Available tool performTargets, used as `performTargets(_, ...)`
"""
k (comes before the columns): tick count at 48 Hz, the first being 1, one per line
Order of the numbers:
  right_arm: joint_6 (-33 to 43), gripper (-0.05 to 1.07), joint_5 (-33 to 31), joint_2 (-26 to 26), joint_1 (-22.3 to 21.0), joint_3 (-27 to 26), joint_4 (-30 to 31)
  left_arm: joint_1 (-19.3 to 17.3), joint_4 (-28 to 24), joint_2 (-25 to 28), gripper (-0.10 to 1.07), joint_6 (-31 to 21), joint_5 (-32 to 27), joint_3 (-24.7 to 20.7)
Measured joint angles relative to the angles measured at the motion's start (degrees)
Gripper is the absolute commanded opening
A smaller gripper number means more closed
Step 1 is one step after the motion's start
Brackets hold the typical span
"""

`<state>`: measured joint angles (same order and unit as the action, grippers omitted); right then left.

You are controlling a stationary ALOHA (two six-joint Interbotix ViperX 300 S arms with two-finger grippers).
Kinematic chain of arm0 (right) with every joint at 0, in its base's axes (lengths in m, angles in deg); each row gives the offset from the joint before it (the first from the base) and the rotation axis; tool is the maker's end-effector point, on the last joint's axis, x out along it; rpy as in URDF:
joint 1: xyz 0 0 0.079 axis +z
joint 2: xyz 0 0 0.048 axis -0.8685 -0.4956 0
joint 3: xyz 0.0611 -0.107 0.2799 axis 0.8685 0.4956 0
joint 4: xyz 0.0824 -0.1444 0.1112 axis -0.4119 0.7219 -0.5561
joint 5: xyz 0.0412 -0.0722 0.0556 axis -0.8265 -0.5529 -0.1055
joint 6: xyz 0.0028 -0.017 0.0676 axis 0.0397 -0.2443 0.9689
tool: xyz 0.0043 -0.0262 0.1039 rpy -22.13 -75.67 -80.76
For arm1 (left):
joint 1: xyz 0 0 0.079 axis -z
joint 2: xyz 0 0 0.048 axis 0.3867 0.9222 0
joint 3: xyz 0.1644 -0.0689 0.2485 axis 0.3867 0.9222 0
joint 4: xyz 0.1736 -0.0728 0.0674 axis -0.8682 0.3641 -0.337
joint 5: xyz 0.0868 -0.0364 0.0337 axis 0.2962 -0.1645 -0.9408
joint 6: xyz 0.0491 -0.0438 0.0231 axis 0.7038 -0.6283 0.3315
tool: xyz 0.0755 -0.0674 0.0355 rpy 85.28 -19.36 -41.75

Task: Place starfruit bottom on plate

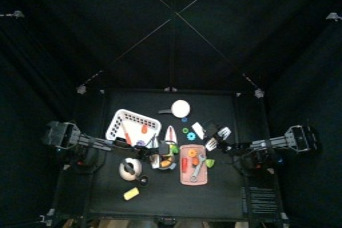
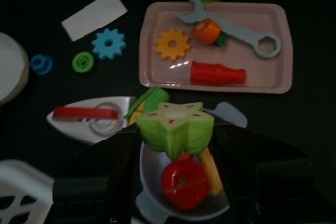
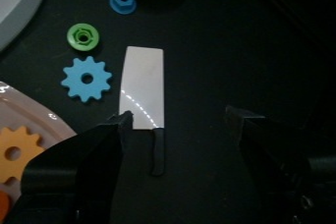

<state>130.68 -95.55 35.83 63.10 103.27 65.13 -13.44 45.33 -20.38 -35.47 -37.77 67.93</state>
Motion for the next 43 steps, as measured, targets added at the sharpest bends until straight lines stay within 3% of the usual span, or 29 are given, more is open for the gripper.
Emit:
performTargets(17, 0.2, 1.04, 0.7, 0.1, 0.0, 0.4, -0.2, 2.4, 0.4, 12.4, 0.69, 0.2, -0.3, -12.4)
performTargets(43, 0.0, 1.04, 3.8, 0.1, 0.0, 1.1, -0.2, 2.7, 1.4, 20.0, 0.7, 0.2, 0.3, -18.3)
